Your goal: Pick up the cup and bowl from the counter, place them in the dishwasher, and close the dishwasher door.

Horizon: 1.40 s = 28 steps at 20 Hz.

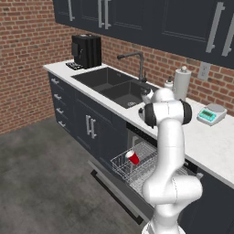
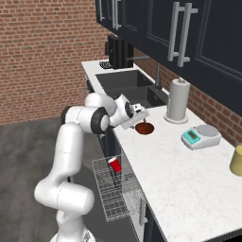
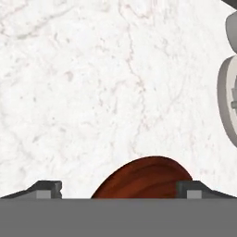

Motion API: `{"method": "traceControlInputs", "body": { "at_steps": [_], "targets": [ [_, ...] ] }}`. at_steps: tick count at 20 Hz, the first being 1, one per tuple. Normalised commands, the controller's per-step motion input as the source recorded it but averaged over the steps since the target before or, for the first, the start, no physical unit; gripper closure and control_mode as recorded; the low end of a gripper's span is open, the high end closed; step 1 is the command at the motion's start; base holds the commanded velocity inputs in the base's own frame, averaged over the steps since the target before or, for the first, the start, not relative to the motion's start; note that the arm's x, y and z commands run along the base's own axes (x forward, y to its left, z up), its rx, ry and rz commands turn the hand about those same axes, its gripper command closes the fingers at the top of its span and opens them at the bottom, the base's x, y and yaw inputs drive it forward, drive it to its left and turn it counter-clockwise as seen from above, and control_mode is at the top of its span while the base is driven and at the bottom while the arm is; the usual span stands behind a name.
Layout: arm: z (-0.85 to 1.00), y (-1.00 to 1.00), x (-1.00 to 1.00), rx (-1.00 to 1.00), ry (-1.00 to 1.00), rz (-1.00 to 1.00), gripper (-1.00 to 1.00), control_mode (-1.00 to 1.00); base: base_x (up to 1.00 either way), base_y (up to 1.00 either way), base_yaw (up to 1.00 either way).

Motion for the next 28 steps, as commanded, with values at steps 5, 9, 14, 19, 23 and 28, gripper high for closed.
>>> {"method": "traceControlInputs", "body": {
  "at_steps": [5,9,14,19,23,28],
  "targets": [
    [-0.25,-0.19,0.19,0.0,0.09,0.0,1.0,-1.0,0.0,0.0,0.0],
    [-0.24,-0.29,0.0,0.0,0.06,0.0,1.0,-1.0,0.0,0.0,0.0],
    [-0.29,-0.34,-0.03,0.02,0.06,0.0,1.0,-1.0,0.0,0.0,0.0],
    [-0.26,-0.24,-0.31,0.06,0.05,0.0,1.0,-1.0,0.0,0.0,0.0],
    [-0.13,-0.04,-0.64,0.06,0.0,0.0,1.0,-1.0,0.0,0.0,0.0],
    [-0.08,0.0,-0.78,0.04,0.0,0.0,1.0,-1.0,0.0,0.0,0.0]
  ]
}}
